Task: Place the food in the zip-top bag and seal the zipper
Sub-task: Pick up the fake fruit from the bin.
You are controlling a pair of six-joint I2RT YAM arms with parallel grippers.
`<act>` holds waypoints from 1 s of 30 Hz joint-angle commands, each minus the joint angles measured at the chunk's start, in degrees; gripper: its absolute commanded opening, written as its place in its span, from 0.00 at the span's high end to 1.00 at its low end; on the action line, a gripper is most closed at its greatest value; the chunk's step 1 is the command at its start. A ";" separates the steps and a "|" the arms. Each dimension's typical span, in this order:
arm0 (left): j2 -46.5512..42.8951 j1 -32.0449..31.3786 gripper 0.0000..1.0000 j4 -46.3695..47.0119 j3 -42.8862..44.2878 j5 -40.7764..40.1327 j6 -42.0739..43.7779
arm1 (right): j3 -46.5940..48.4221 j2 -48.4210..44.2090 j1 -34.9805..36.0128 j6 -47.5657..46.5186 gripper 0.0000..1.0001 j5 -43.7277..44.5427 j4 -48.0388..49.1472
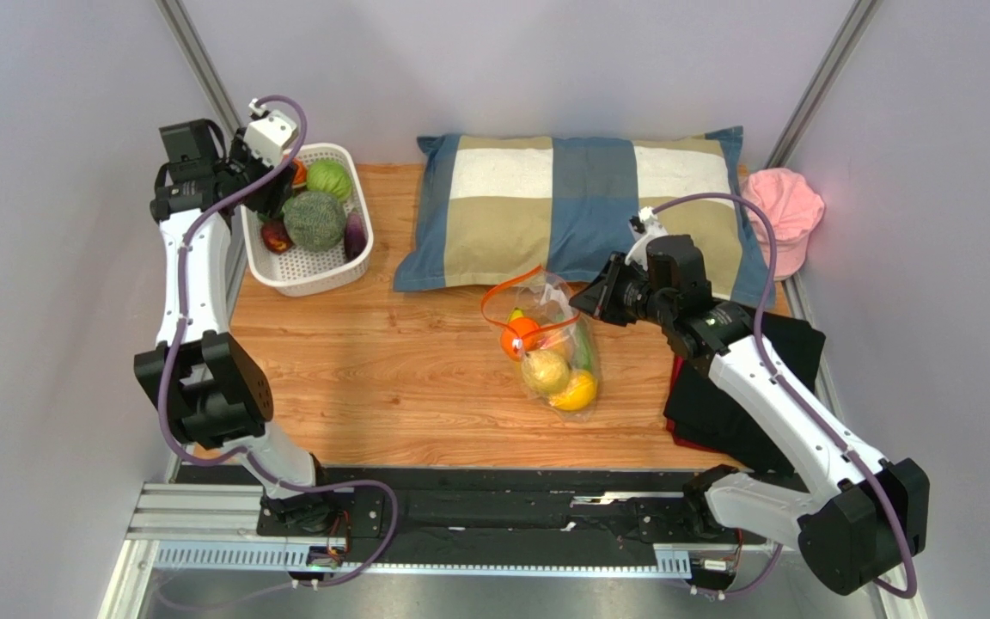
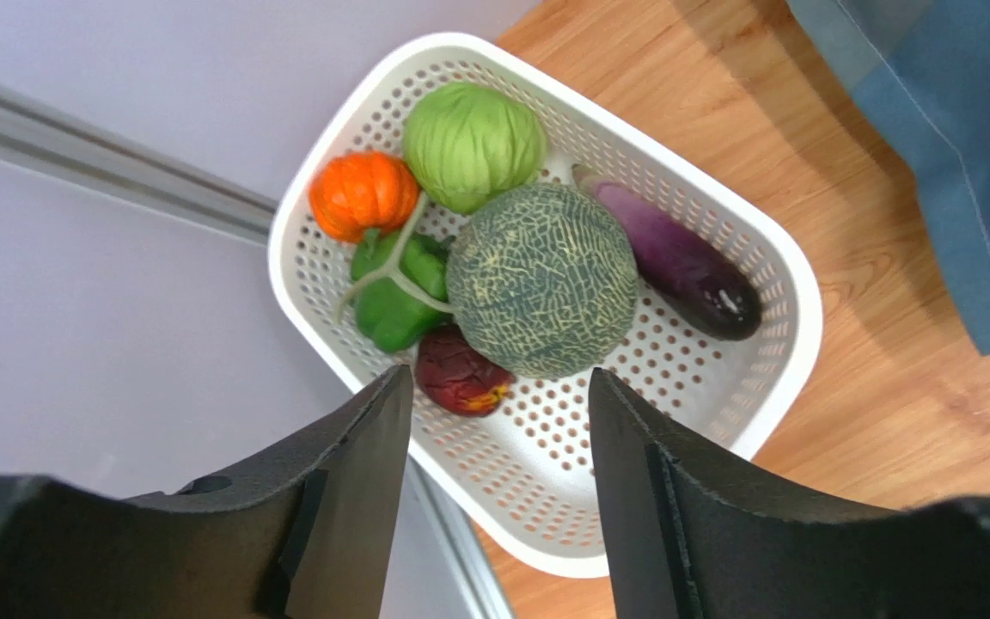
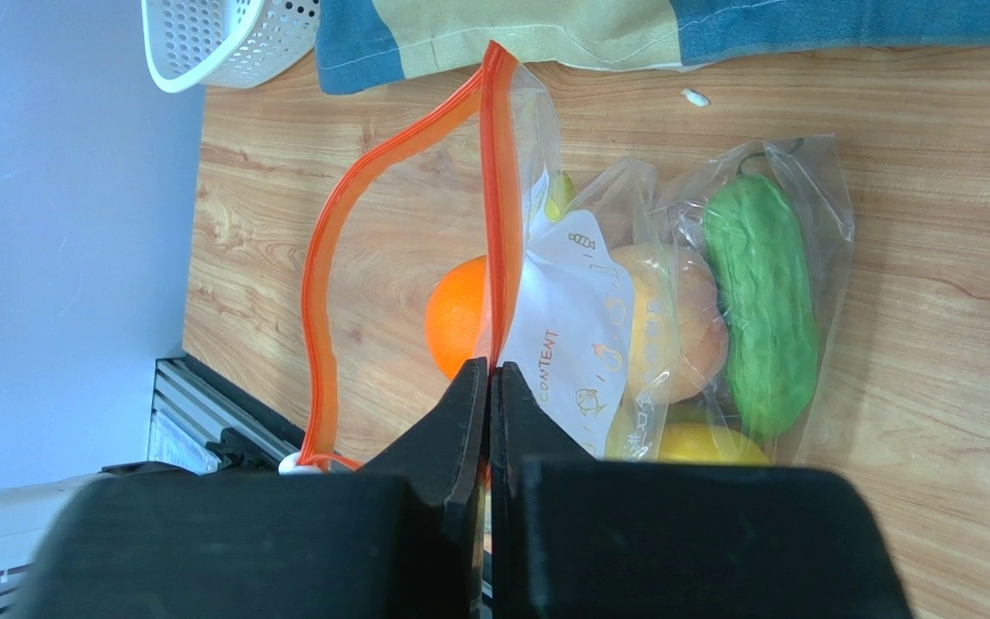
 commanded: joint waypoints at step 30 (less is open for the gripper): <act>33.62 5.18 0.14 10.64 9.85 -5.17 14.97 | -0.25 1.52 -0.93 -2.09 1.00 -0.24 0.72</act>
